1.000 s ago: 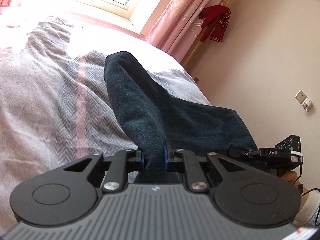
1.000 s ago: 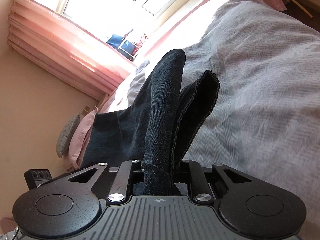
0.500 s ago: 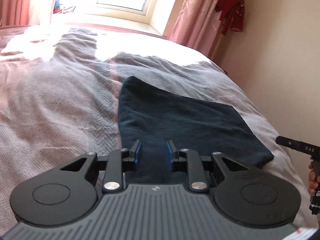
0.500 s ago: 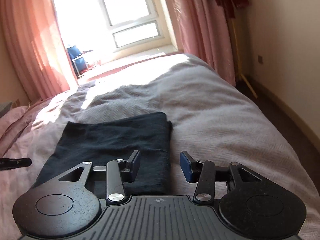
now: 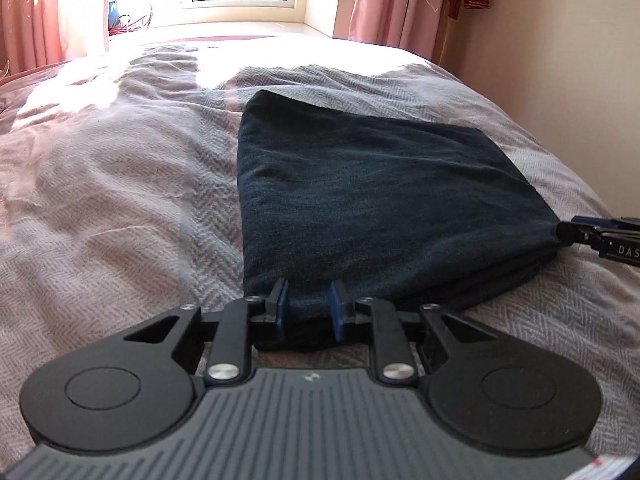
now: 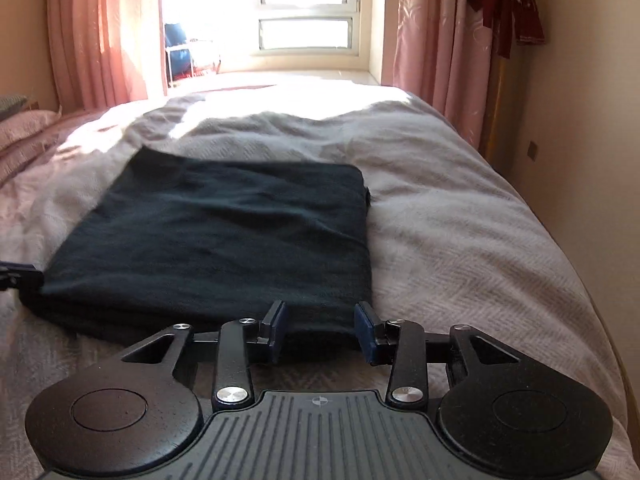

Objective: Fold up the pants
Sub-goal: 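Lay the folded jeans square on the bed and open both grippers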

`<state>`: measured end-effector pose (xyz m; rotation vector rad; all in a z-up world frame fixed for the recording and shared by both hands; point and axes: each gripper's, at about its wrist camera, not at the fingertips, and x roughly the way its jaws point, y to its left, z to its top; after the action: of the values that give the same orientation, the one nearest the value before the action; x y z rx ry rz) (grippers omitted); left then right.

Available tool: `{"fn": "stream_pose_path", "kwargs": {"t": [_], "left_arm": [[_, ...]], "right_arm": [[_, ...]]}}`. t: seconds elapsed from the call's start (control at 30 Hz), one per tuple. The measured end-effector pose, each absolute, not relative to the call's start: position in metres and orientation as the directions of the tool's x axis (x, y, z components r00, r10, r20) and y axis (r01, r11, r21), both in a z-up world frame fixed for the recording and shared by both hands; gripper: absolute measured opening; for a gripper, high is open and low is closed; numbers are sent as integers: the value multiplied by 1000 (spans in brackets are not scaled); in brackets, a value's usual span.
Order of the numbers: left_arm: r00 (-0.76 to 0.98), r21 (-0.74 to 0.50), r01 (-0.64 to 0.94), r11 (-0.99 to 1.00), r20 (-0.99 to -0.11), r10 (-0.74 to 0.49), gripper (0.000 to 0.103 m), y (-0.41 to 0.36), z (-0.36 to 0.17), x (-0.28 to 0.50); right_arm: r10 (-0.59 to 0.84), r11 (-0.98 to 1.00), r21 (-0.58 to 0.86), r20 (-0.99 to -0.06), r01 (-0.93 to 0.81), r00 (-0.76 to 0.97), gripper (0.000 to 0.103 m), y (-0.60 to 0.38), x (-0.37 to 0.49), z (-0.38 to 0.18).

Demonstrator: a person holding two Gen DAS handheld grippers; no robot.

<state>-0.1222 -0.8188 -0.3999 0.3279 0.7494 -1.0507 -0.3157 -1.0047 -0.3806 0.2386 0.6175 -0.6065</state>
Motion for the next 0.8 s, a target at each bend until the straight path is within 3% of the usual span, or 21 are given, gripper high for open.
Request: {"fn": "stream_pose_path", "kwargs": {"t": [0.1,0.17,0.33,0.43,0.53,0.6,0.73,0.8], "left_arm": [[296,-87,859,505,-721,-627,19,-829,-412,-123],[322,-63,844,532,-734,-598,18,-836,-406,-126],[342,-69,803,592,-760,-552,21,-829,-367,-150],[349,-66,787,613,-773,-531,34,-815,-333,-178],[355,-74,772,632,-774,-524,47,-790,-294,-209],[371,-59,762,645,-776,-510,61,-772,-268,-229],[417,-19,747,665,-765,-491,75,-730,-216,-267],[434,0,744,669,-760,-483,91,-710,-193,-284]], "right_arm": [[-426,795,26,-686,606,589,36,-1006,-302,-402],[-442,784,23,-680,620,584,37,-1004,-301,-409],[-422,758,45,-727,651,542,38,-991,-305,-377],[-365,763,120,-731,636,576,40,-969,-323,-347],[-323,756,183,-730,628,602,49,-941,-344,-312],[-302,757,208,-728,619,615,54,-920,-358,-287],[-269,765,223,-741,604,616,57,-885,-390,-239],[-263,764,227,-744,603,614,58,-871,-406,-218]]}}
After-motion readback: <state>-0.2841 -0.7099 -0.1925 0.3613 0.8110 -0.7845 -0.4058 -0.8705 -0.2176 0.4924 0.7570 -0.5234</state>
